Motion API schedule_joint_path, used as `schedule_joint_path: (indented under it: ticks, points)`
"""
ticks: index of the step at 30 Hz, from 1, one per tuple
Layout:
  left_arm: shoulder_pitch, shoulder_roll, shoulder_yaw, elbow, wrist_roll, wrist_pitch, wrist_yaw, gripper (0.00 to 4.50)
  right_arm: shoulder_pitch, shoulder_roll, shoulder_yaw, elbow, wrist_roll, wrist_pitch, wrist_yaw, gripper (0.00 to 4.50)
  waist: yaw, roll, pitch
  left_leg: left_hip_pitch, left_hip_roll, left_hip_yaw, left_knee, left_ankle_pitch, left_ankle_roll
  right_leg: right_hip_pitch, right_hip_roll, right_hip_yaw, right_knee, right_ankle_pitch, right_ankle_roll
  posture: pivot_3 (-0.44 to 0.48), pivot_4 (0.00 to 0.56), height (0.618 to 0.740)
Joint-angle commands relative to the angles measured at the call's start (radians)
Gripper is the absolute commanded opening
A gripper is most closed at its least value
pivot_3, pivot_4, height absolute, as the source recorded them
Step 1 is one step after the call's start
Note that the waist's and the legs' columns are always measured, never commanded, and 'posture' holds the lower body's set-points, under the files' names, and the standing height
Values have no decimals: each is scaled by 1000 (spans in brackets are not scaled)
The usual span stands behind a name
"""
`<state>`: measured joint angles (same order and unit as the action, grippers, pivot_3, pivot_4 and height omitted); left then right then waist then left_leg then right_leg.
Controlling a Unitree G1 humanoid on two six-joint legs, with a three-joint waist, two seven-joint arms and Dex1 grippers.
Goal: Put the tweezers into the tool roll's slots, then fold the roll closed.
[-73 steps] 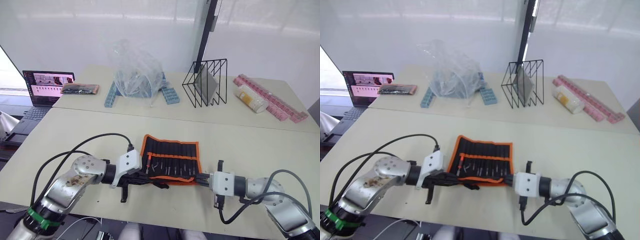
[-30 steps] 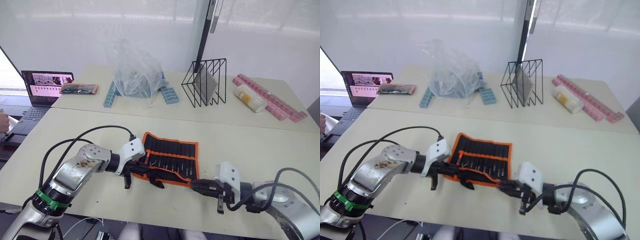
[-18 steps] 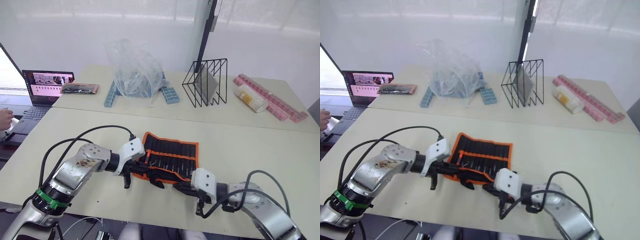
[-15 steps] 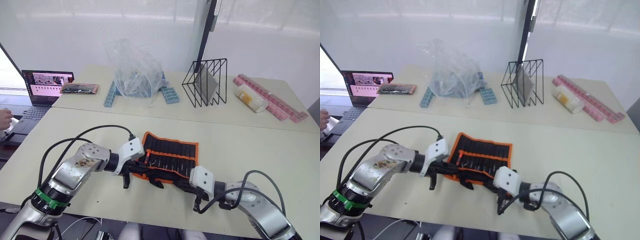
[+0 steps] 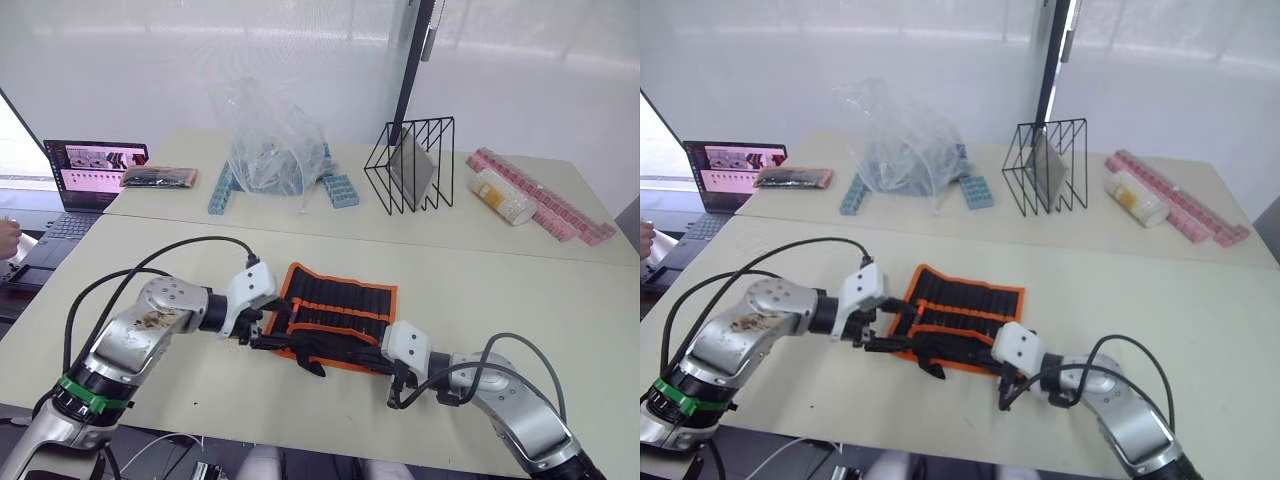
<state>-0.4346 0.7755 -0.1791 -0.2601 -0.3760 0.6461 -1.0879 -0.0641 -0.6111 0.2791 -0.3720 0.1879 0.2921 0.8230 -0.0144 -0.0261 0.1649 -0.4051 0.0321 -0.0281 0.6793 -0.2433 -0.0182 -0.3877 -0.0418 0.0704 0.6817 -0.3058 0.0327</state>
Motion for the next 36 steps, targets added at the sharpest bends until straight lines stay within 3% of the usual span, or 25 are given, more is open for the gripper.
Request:
schedule_joint_path:
  ticks: [1, 3, 6, 16, 25, 36]
  points:
    - [32, -30, 106, -46, -73, -50, 11, 4485, -7, 6, -21, -6, -4, -10, -8, 0, 0, 0, 0, 0, 0, 0, 0, 0, 0, 0, 0, 0, 0, 0, 0, 0, 150, 720]
    - [77, -74, 143, -60, -107, -82, 26, 4258, -10, 8, -20, 5, -10, -9, -10, 0, -1, 0, 0, 0, 0, 0, 0, 0, 0, 0, 0, 0, 0, 0, 0, 0, 150, 720]
    - [139, -109, 146, -82, -122, -111, 26, 3235, -18, 12, -20, 20, -16, -10, -10, 0, -1, 0, 0, 0, 0, 0, 0, 0, 0, 0, -1, 0, 0, 0, 0, 0, 150, 720]
    - [246, -194, 1, -24, 63, -293, 115, 26, -23, 12, -4, 50, -52, -10, -11, 0, 2, 0, 0, 1, -1, 0, 0, 0, 0, 1, -1, 0, 0, 0, 0, 0, 150, 720]
    - [267, -251, -90, 106, 230, -319, 247, 26, -6, 7, 11, 70, -98, 6, -29, 0, 2, 0, 0, 1, -1, 0, 0, 0, 0, 1, -1, 0, 0, 0, 0, 0, 150, 720]
    - [339, -237, -103, 72, 218, -269, 246, 26, 44, -17, 11, 99, -134, 3, -48, 0, 1, 3, -3, 20, 0, 0, -5, 0, 0, 21, -1, 0, -6, -2, 3, 0, 150, 720]
